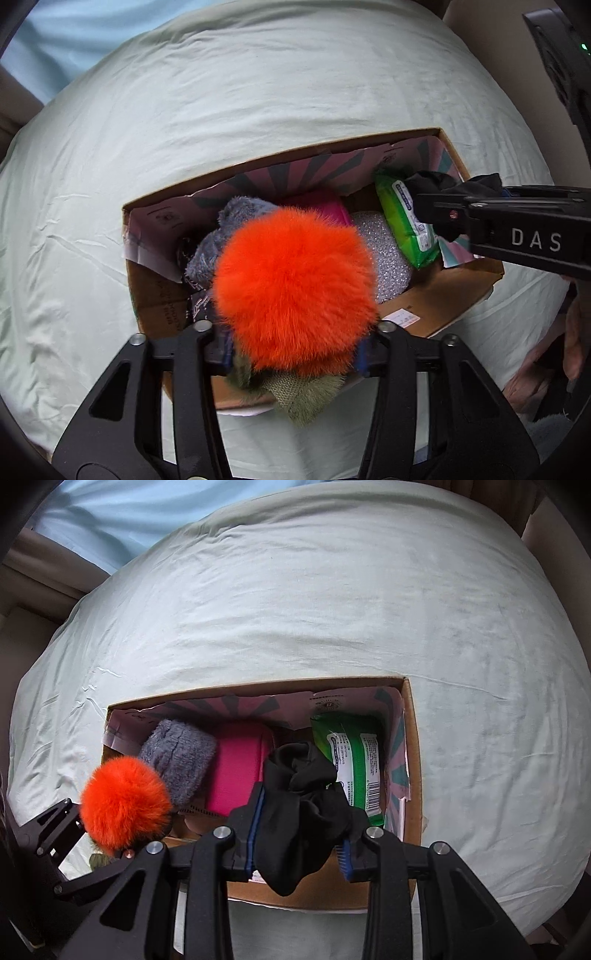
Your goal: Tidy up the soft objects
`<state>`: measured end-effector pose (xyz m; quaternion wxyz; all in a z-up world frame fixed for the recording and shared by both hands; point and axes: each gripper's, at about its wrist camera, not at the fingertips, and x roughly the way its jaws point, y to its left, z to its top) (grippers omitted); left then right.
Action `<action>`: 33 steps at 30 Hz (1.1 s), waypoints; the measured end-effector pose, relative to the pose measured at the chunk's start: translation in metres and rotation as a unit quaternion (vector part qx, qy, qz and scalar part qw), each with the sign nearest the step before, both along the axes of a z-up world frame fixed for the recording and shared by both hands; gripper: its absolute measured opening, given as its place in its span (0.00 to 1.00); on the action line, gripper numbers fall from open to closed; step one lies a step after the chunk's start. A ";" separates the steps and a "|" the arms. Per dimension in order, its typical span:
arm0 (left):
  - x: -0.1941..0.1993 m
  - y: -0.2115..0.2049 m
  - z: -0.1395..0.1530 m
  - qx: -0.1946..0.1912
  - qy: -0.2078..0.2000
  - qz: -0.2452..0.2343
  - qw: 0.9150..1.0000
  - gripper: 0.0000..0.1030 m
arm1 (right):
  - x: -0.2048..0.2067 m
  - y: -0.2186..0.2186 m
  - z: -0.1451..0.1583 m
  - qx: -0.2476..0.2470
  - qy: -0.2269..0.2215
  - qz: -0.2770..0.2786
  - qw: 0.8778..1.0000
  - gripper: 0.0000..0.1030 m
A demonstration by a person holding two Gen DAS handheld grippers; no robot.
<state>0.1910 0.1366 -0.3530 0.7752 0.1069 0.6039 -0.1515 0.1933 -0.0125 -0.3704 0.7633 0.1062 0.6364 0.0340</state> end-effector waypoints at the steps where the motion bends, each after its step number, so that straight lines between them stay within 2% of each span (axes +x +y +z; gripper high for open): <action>1: -0.001 -0.002 0.002 0.003 -0.002 -0.002 1.000 0.90 | 0.001 -0.003 -0.001 0.015 0.001 -0.006 1.000 0.44; 2: -0.003 -0.003 0.004 0.007 -0.009 -0.004 1.000 1.00 | 0.002 -0.006 -0.002 0.034 -0.001 -0.012 0.999 0.55; 3: -0.003 -0.004 0.005 0.010 -0.015 -0.007 1.000 1.00 | 0.002 -0.009 0.000 0.045 -0.006 -0.016 0.999 0.61; 5: -0.005 -0.006 0.002 0.016 -0.011 -0.011 1.000 1.00 | 0.002 -0.012 0.003 0.044 -0.015 -0.021 0.999 0.99; 8: -0.006 -0.007 -0.001 0.026 -0.010 -0.010 1.000 1.00 | 0.000 -0.015 0.005 0.032 -0.017 -0.025 0.999 1.00; 13: -0.012 -0.004 0.007 0.021 -0.017 0.001 1.000 1.00 | -0.007 -0.022 0.008 0.036 -0.019 -0.030 0.999 1.00; 21: -0.036 -0.001 0.047 0.018 -0.052 0.014 0.998 1.00 | -0.023 -0.020 0.036 0.042 -0.048 -0.016 0.998 1.00; 26: -0.050 0.009 0.089 0.008 -0.077 0.042 0.996 1.00 | -0.038 -0.013 0.074 0.034 -0.079 0.008 0.996 1.00; 29: -0.056 0.021 0.129 -0.017 -0.100 0.071 0.992 1.00 | -0.049 -0.011 0.109 0.007 -0.106 0.025 0.994 1.00; 33: -0.066 0.033 0.189 -0.034 -0.153 0.101 0.983 1.00 | -0.065 -0.017 0.165 -0.009 -0.158 0.027 0.987 1.00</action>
